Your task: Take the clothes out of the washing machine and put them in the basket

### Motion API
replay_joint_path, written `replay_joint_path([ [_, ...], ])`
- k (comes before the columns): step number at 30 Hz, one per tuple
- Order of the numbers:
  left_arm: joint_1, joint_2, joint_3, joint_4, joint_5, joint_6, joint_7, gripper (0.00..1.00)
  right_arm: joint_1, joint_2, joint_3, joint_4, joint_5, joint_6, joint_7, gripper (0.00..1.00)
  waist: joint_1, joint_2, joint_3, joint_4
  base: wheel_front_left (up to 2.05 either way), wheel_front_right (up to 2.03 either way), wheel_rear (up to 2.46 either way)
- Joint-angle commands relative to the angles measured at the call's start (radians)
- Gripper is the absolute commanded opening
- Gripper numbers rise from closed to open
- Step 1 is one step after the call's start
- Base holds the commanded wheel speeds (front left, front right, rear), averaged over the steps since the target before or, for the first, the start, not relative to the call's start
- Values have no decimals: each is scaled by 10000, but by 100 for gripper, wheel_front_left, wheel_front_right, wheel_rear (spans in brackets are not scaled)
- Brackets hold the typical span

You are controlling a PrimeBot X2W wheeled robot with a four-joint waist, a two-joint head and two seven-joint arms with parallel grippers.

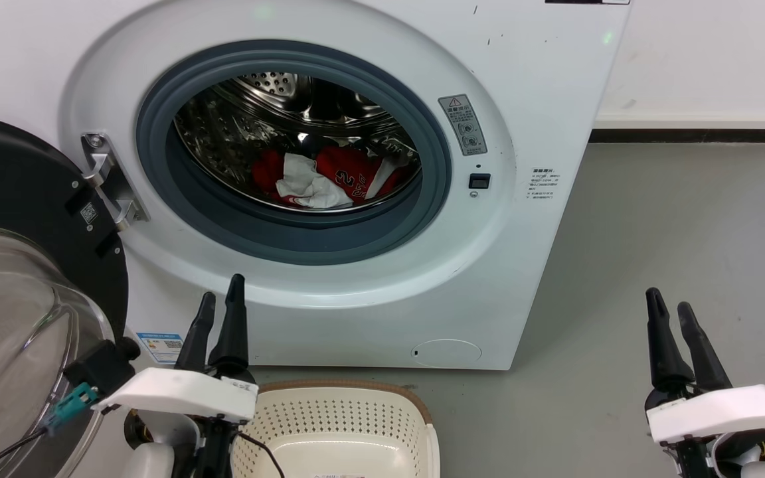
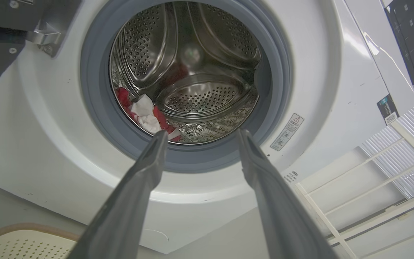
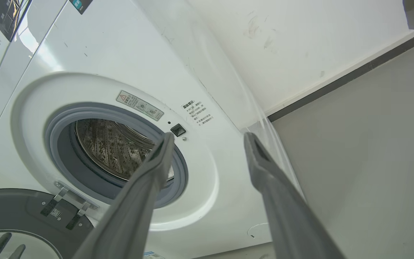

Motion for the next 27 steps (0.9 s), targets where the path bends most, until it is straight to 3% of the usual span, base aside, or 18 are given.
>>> replay_joint_path([
  [1, -273, 25, -69, -78, 436, 25, -122, 100, -10, -30, -8, -73, -443, 3, -116, 100, 0, 0, 0, -2, 0, 0, 0],
  [27, -434, 30, -633, 402, 4121, 304, -827, 100, 104, -30, -27, 168, -3711, 2, -822, 100, 0, 0, -15, -9, 0, 0, 0],
])
